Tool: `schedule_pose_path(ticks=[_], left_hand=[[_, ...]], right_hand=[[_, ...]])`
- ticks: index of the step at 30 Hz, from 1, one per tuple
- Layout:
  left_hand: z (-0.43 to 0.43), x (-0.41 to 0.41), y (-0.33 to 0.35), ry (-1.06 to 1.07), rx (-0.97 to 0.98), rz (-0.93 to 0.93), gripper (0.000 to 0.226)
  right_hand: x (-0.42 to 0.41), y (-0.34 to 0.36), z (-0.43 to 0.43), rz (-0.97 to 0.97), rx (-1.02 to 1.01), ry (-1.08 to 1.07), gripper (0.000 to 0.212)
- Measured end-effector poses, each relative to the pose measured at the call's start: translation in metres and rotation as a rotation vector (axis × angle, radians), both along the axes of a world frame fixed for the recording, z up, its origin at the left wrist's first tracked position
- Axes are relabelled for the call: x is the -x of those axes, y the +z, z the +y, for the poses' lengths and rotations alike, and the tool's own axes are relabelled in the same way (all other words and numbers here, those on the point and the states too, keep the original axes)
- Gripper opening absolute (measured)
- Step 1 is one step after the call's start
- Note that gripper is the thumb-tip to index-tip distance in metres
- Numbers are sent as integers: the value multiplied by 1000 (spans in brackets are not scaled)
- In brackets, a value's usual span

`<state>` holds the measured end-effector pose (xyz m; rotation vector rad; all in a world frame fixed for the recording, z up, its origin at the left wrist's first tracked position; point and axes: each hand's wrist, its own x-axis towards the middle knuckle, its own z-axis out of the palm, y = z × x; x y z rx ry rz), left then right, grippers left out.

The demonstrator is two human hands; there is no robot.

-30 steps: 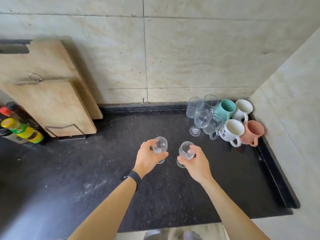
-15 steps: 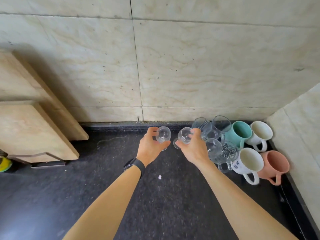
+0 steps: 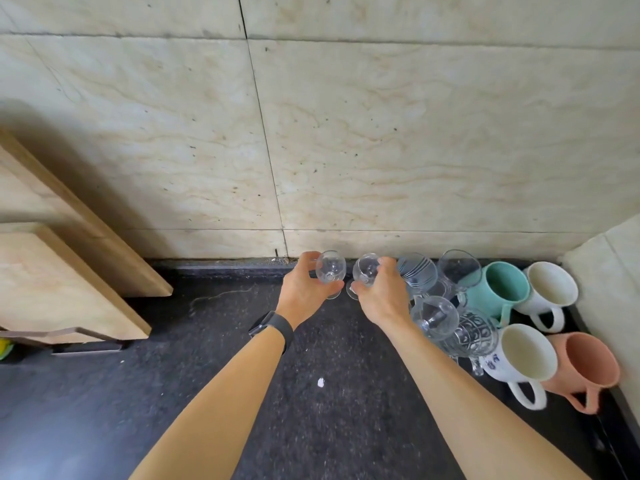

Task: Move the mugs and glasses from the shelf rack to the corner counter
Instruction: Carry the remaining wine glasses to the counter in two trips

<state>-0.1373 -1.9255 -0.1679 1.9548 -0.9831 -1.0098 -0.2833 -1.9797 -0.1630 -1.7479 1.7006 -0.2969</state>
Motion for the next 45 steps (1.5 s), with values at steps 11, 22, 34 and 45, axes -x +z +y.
schedule_pose_path(ticks=[11, 22, 34, 45], left_hand=[[-6, 1, 0, -71, -37, -43, 64], [35, -16, 45, -252, -210, -249, 70], [171, 8, 152, -385, -106, -707, 52], [340, 24, 225, -131, -19, -905, 50]], right_hand=[[-3, 2, -2, 14, -6, 45, 76], [19, 64, 48, -27, 32, 36, 79], [111, 178, 201, -247, 89, 46, 26], [131, 228, 258, 39, 496, 504, 33]])
